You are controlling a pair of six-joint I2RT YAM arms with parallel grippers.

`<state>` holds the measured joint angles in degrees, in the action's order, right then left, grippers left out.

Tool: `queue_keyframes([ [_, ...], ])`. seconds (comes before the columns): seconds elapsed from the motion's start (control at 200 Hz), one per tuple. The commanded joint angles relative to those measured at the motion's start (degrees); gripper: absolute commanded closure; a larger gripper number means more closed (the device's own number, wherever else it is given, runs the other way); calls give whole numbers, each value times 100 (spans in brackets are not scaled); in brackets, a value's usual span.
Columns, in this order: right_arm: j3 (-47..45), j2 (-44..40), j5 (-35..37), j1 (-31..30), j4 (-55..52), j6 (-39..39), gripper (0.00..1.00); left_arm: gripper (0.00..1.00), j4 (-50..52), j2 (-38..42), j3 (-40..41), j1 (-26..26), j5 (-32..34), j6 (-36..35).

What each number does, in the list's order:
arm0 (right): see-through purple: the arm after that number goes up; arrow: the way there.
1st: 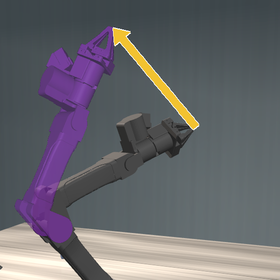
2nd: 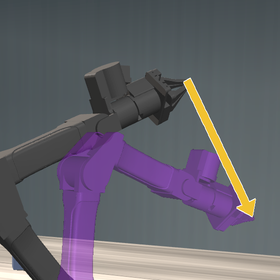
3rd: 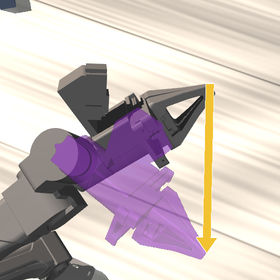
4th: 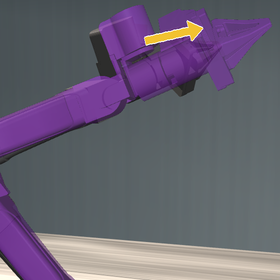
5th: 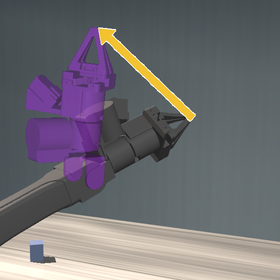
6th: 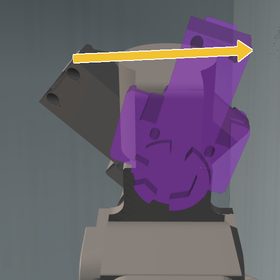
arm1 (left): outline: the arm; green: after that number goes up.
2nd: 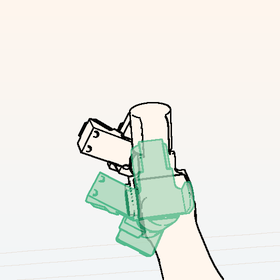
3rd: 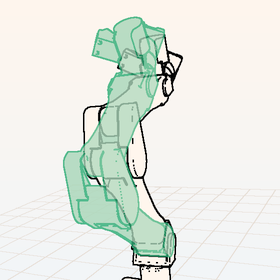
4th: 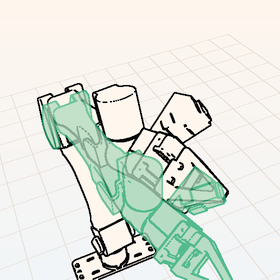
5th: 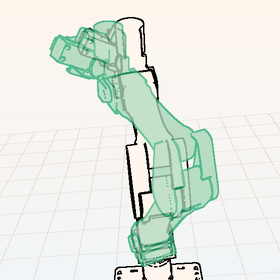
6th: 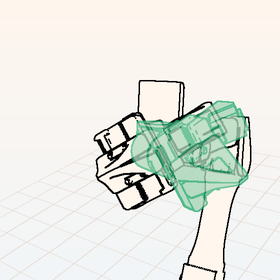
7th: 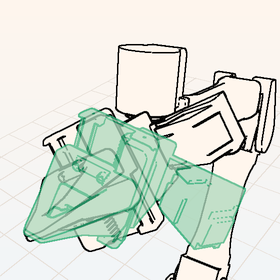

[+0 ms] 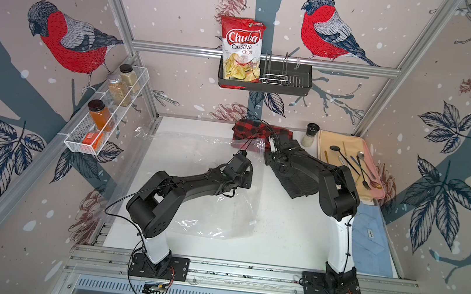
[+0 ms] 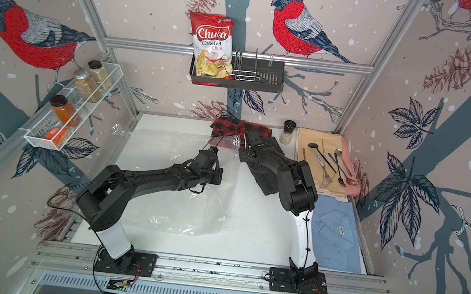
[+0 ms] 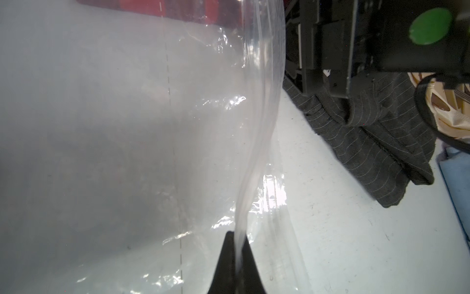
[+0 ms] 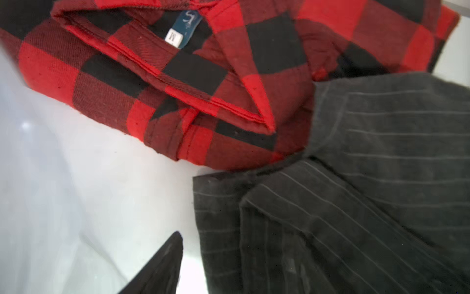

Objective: Place the folded shirt into the vacuum bag
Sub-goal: Pick up the shirt from the center of the board.

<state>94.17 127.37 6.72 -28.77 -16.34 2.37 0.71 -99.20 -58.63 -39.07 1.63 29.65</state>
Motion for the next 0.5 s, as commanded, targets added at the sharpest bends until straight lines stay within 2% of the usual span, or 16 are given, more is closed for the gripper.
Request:
queue_keyframes([
  [0.0, 112, 174, 363, -14, -269, -82, 28, 100, -160, 29, 1, 22, -68, 15],
  [0.085, 98, 298, 495, -6, -349, 35, 30, 100, -158, 9, -4, 24, -125, 20],
  [0.14, 55, 344, 570, -6, -409, 130, 35, 100, -167, -5, -12, 22, -160, 21],
  [0.355, -568, 46, 396, 12, -407, 544, 69, 100, -198, -84, -52, 22, -272, 31],
  [0.495, -1201, -478, 138, 71, -273, 904, 86, 100, -268, -187, -84, 22, -457, 62],
])
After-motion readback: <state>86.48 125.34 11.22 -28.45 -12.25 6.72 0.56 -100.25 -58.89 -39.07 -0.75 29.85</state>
